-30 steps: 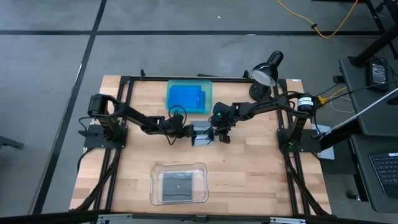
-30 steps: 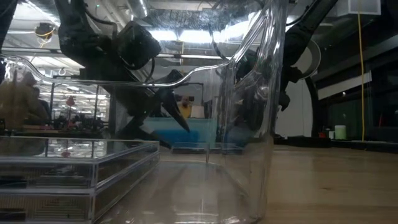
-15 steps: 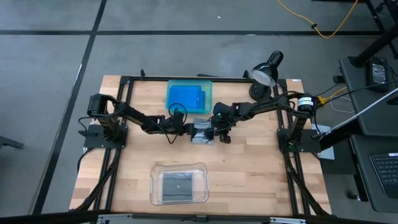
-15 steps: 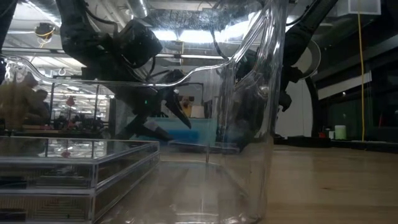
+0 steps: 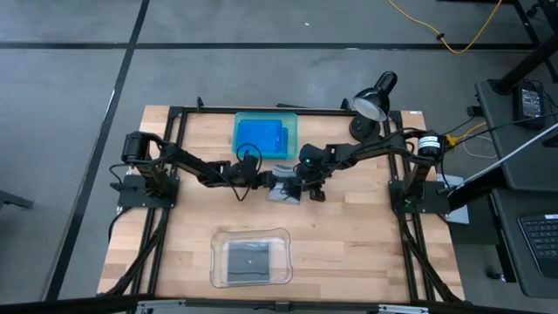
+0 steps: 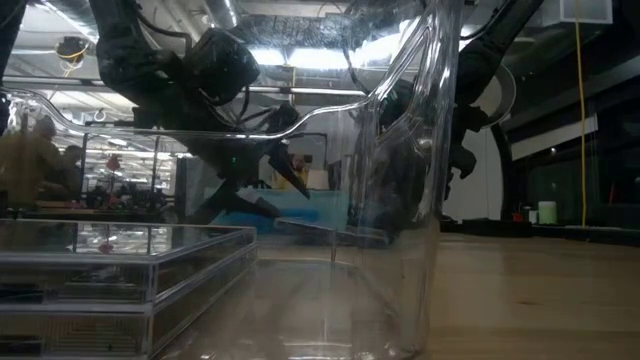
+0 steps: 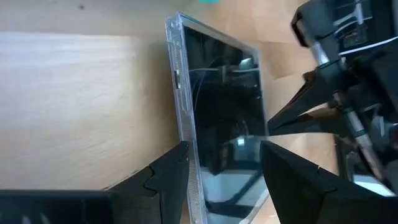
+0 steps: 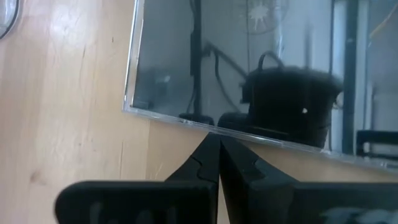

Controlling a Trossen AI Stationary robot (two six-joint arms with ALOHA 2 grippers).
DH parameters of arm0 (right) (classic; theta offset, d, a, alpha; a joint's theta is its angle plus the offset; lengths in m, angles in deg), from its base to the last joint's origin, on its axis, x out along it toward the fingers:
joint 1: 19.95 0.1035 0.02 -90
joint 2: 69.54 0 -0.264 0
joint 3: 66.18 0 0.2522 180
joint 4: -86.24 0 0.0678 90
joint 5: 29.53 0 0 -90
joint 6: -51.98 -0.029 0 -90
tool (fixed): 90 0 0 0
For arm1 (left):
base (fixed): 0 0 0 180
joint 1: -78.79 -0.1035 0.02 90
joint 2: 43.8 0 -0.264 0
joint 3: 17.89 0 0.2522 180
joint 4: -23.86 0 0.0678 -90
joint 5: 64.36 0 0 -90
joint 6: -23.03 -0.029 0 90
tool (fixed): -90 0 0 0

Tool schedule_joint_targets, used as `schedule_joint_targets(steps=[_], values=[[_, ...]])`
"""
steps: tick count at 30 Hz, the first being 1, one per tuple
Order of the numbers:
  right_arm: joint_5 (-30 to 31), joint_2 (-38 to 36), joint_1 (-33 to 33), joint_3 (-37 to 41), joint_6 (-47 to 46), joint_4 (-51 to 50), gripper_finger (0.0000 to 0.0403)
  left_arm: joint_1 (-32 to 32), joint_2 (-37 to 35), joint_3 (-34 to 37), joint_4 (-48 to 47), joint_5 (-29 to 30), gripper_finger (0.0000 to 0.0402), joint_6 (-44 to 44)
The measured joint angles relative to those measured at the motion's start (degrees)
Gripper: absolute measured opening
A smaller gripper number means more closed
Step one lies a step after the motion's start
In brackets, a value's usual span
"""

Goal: Pick & place jewel cases by type
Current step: Put the black cd case into the transparent bin

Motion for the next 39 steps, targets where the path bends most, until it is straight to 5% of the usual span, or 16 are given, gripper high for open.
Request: schedule_joint_targets(steps=[9,11,30,39], values=[[-0.85,0.02,0.0,0.02,0.16,-1.04,0.001,-0.09,-2.15,-0.56,8.34,1.86,0.0184,-1.11],[-0.81,0.02,0.0,0.0,0.16,-0.09,0.001,0.19,-3.77,-1.19,10.69,-1.35,0.0184,-2.68],[-0.52,0.17,0.05,-0.15,-0.15,1.53,0.001,0.37,-1.81,-0.83,4.0,-3.09,0.0183,-1.99],[-0.61,0.15,0.04,-0.15,-0.1,1.28,0.001,0.35,-1.81,-0.76,1.66,-1.7,0.0105,-1.81]])
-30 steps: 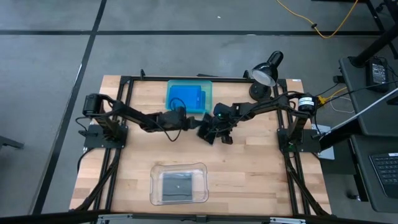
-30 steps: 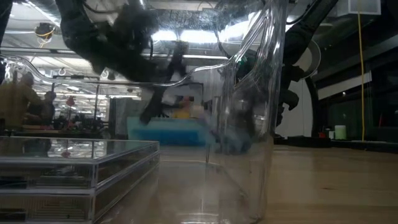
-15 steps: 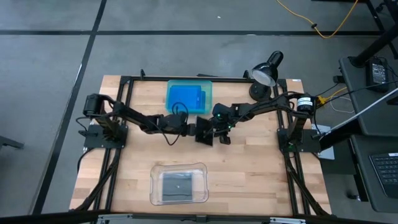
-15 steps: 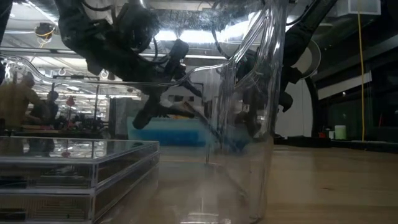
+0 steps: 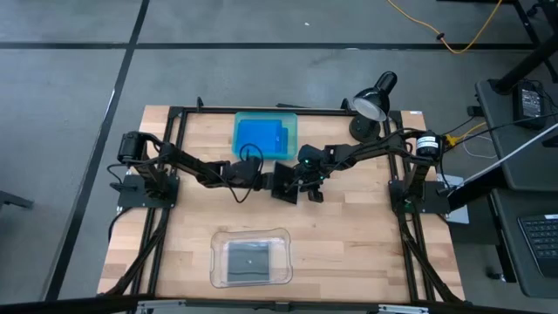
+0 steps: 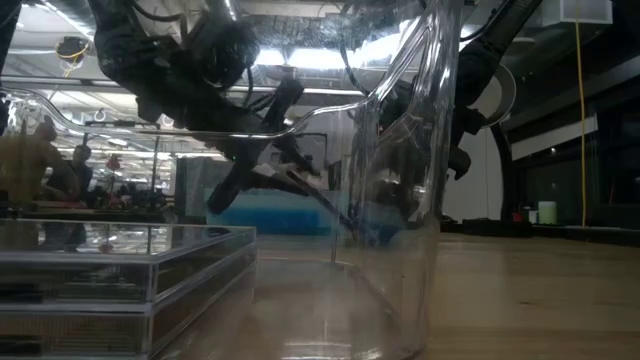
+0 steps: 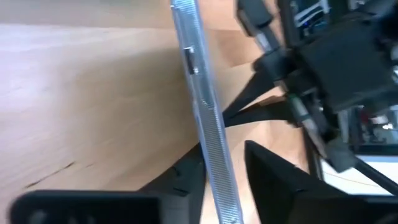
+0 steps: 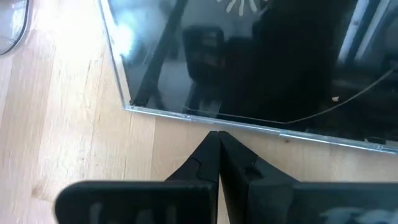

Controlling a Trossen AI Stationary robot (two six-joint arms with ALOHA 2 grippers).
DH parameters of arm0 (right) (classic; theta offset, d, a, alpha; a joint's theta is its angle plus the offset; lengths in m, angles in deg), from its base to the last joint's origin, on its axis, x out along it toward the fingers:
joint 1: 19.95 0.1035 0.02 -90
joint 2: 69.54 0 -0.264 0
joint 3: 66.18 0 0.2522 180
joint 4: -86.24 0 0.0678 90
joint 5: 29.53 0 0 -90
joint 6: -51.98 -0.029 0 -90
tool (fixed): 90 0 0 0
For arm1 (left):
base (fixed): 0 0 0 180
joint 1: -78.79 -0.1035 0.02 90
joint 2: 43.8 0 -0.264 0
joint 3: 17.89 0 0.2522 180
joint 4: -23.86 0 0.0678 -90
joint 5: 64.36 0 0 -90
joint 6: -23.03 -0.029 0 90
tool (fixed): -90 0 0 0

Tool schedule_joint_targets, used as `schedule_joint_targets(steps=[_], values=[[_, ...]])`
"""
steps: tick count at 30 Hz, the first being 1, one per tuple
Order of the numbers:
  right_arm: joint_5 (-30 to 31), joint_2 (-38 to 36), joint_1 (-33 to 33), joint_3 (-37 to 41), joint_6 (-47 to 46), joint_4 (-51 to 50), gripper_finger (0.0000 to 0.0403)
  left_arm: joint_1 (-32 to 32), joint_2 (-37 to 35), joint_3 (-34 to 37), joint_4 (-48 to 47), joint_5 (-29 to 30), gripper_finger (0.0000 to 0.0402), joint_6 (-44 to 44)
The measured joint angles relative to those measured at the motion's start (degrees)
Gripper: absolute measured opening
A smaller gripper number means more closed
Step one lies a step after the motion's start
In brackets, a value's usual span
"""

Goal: Pick & place jewel cases by type
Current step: Put the black cd case into the transparent bin

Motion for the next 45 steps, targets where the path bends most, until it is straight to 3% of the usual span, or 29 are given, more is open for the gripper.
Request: schedule_joint_targets(steps=[7,17,26,31,35,45], values=[[-0.15,-0.29,-0.02,0.0,0.12,-0.58,0.001,0.05,-0.17,0.02,-2.77,-0.25,0.0017,4.24],[2.4,-5.77,-0.02,2.01,1.86,-7.81,0.0009,3.7,-1.95,0.15,-4.54,0.39,0.0016,6.51],[4.94,-16.94,-1.29,9.53,1.36,-4.77,0.0009,10.29,-13.2,0.17,-14.67,13.04,0.0016,5.47],[4.91,-20.64,-1.55,11.17,0.15,-2.69,0.0009,14.77,-22.69,0.17,-19.51,23.64,0.0016,-2.58],[4.32,-21.11,-1.55,11.17,-4.67,0.96,0.0009,18.0,-29.14,0.17,-20.37,29.83,0.0016,-14.77],[-0.01,-21.11,0.52,11.13,-21.99,11.55,0.0009,27.28,-37.99,-5.3,-20.4,31.68,0.0016,-55.97]])
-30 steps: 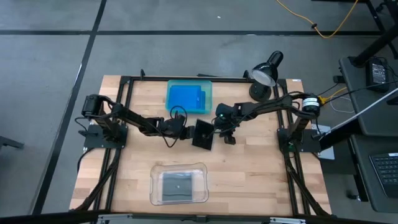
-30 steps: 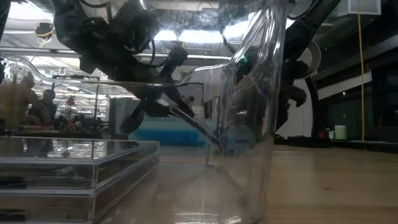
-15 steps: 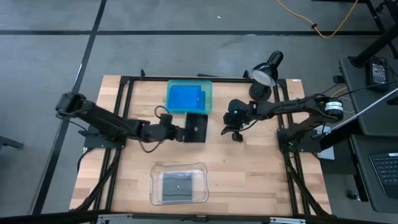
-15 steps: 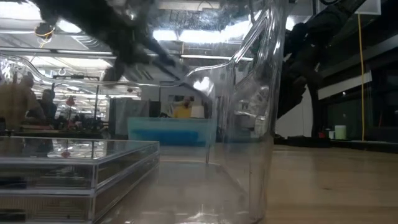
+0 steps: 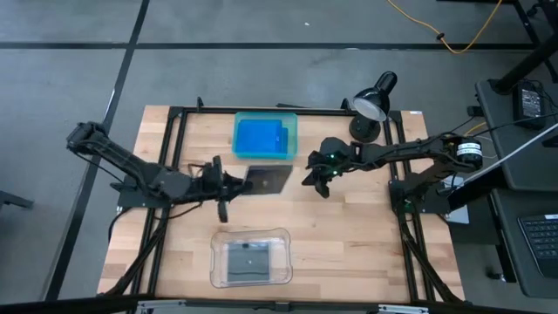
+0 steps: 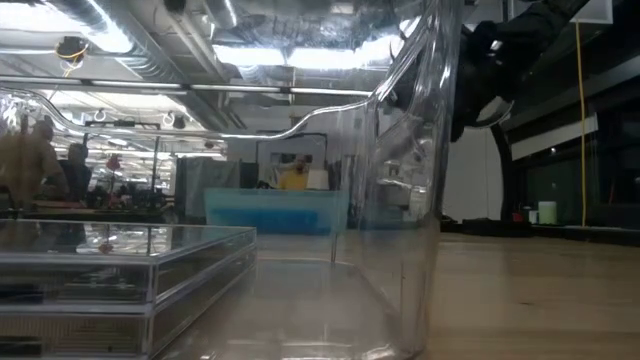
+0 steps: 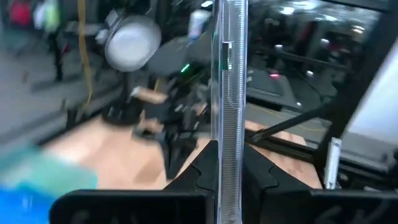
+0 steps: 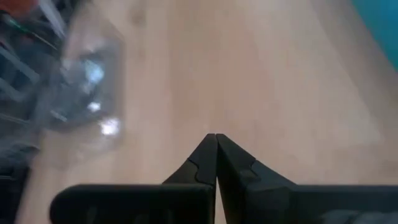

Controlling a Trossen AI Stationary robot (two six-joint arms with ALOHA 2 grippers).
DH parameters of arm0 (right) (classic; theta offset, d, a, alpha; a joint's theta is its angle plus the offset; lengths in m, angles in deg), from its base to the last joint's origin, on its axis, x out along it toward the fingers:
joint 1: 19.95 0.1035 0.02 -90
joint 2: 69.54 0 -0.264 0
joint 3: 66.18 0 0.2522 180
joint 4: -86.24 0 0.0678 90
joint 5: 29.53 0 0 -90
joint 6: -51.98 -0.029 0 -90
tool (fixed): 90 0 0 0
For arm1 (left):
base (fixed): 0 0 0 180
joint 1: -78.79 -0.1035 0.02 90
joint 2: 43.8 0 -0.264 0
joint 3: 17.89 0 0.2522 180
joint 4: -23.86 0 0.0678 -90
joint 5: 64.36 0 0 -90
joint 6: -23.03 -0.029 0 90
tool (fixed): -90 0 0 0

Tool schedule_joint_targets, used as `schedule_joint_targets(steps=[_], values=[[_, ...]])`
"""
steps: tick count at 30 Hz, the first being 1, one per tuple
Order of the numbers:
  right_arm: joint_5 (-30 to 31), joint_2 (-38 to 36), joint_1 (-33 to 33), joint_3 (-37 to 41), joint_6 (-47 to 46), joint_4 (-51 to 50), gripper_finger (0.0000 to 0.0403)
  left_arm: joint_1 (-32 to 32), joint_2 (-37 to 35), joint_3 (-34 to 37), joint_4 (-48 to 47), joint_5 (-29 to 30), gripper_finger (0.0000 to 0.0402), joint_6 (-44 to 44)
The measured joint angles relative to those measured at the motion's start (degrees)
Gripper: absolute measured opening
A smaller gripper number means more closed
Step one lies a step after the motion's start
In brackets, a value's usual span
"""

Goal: Pick & place jewel cases by type
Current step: Put the black cd case into the transparent bin

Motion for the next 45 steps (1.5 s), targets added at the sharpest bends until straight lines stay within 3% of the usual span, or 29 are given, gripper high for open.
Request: schedule_joint_targets(steps=[11,17,22,30,45], values=[[-1.24,0.0,6.41,-0.03,-12.5,14.04,0.001,12.51,-0.74,-10.77,0.04,5.09,0.0016,-31.25],[4.11,0.0,10.45,-0.05,-16.14,16.46,0.001,22.47,3.31,-19.8,-2.77,19.19,0.0016,-54.57],[8.02,0.0,13.04,-0.05,-18.74,16.63,0.001,27.95,10.07,-27.52,-3.33,37.2,0.0016,-75.56],[9.23,0.0,14.54,-0.07,-21.63,17.51,0.001,27.0,16.4,-32.42,-13.03,37.36,0.0016,-78.81],[9.28,0.0,14.51,-0.09,-23.58,17.84,0.001,23.54,21.8,-37.48,-45.65,36.17,0.0017,-79.81]])
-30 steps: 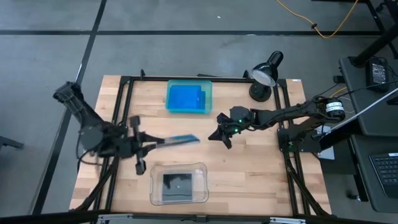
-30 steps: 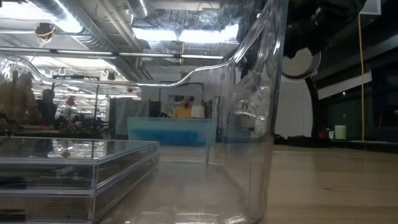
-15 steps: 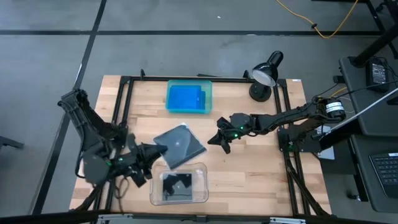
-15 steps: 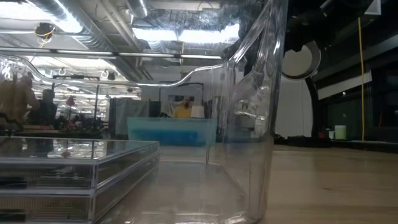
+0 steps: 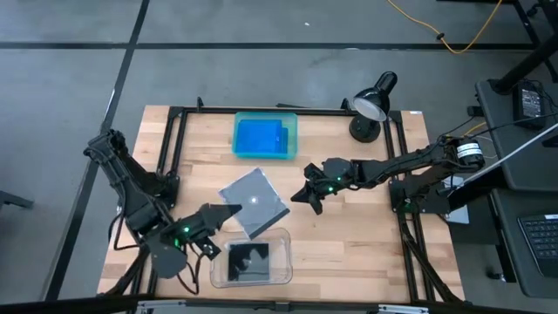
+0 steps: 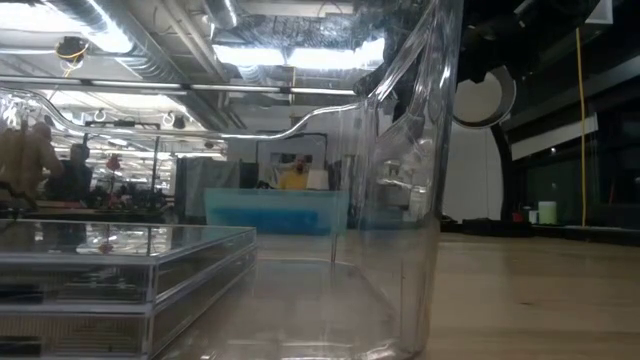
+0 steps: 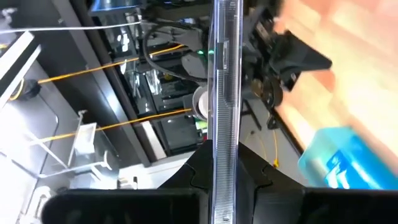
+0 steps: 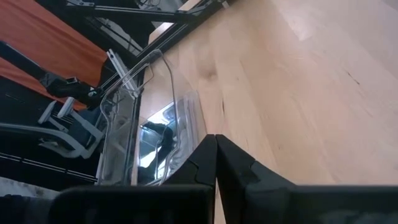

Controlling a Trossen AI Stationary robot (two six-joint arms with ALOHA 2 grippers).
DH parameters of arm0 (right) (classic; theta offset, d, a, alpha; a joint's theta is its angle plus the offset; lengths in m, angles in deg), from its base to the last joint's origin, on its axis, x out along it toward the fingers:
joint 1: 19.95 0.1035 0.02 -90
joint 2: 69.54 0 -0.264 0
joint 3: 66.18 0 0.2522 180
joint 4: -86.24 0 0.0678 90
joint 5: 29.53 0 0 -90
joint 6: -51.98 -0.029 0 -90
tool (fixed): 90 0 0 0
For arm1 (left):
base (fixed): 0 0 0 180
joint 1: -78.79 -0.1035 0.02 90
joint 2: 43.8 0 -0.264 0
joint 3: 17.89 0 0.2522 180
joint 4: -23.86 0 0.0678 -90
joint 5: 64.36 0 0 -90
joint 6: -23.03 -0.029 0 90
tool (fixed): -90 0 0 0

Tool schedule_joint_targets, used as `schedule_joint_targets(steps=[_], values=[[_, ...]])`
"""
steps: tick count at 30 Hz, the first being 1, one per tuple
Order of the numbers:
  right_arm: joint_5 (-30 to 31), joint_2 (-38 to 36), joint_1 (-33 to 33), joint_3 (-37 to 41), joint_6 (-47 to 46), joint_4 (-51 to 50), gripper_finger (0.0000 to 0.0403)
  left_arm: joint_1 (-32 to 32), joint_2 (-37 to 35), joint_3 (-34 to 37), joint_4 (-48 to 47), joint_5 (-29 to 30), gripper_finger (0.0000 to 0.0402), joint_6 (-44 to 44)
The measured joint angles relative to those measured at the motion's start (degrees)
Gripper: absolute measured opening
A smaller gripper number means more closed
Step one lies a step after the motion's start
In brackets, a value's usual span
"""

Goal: Pick & place jewel cases by type
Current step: Put the black cd case into the transparent bin

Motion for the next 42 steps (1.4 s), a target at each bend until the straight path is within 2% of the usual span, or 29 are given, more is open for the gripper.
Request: schedule_joint_targets(steps=[9,13,16,26,34,36,42], values=[[0.01,0.0,-0.02,0.0,0.21,-0.04,0.001,-1.16,0.08,-0.34,-2.25,-0.31,0.0016,0.05],[0.02,0.0,-0.02,0.0,0.37,-0.05,0.001,-1.31,0.08,-0.34,-0.38,0.86,0.0016,6.35],[0.02,0.0,-0.02,0.0,0.47,-0.07,0.001,-1.11,-0.31,-0.34,2.56,1.12,0.0016,17.39],[0.76,0.0,-0.02,0.0,1.92,-0.07,0.001,0.26,-3.92,-0.34,5.76,0.79,0.0016,66.59],[1.46,0.0,-0.02,0.0,3.5,-0.07,0.001,-0.13,-7.42,-0.34,5.74,-11.17,0.0016,103.84],[1.46,0.0,-0.02,0.0,3.7,-0.07,0.001,-0.09,-7.72,-0.34,5.73,-12.73,0.0016,108.1],[1.15,0.0,-0.02,0.0,6.33,-0.09,0.001,2.18,-7.21,-0.34,5.73,-12.59,0.0017,110.73]])
